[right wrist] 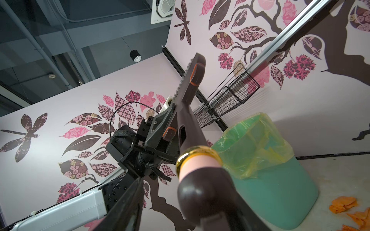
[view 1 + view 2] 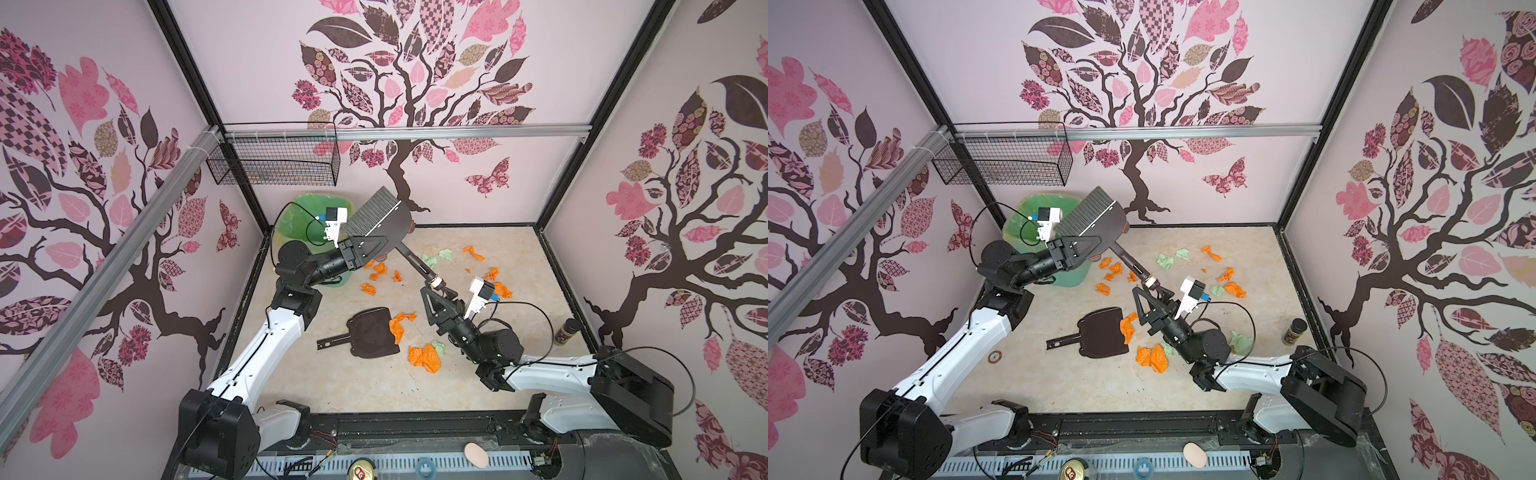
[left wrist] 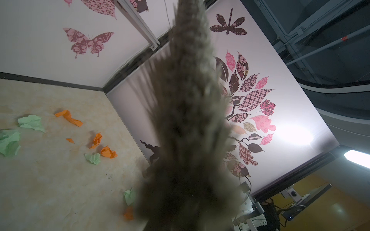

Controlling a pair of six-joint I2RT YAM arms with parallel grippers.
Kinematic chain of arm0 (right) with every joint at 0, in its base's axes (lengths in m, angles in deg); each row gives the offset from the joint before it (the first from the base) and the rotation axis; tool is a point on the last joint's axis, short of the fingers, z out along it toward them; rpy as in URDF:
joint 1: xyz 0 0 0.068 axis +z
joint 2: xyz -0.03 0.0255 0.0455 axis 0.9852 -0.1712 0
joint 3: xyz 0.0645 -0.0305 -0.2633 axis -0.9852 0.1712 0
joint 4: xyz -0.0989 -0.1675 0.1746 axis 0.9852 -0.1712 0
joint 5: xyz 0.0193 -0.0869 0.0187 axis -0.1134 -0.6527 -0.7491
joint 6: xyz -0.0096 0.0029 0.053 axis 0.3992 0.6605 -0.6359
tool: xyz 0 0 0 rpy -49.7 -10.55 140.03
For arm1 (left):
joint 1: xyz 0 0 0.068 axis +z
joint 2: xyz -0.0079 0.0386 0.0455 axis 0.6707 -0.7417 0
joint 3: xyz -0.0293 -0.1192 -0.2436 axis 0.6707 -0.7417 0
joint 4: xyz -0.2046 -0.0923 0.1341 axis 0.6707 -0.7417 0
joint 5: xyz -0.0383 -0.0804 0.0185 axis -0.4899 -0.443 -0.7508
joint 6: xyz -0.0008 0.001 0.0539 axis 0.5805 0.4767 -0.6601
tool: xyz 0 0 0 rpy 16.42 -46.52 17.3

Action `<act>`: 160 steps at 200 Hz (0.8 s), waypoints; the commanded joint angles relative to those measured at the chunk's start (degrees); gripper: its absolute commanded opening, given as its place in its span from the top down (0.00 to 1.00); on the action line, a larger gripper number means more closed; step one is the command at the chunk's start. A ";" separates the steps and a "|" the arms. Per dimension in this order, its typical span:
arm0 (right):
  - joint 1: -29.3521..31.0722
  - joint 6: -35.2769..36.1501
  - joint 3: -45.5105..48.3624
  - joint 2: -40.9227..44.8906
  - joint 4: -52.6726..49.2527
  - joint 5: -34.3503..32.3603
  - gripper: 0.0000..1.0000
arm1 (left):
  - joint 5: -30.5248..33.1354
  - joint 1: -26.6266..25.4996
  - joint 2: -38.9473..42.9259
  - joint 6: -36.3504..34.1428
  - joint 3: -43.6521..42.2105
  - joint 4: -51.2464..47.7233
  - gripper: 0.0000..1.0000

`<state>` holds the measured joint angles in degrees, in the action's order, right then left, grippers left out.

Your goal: Sweep away the paper scraps from the table

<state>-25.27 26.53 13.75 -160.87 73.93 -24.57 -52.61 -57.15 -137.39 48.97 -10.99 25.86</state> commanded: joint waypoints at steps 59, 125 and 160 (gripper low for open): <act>-0.33 1.05 8.26 14.82 1.76 0.45 0.16 | -1.20 1.36 0.12 -1.03 -1.38 1.96 1.00; -0.45 4.81 0.24 12.79 -7.68 1.26 0.02 | -1.35 1.40 0.29 -0.70 -0.98 1.78 1.00; -1.82 3.68 0.50 8.46 -3.93 0.71 0.01 | -1.28 1.40 0.48 -0.57 -1.30 1.82 1.00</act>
<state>-25.92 30.33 15.32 -149.67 68.11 -23.19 -53.71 -55.97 -137.85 48.93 -11.36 25.79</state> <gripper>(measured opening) 0.988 0.191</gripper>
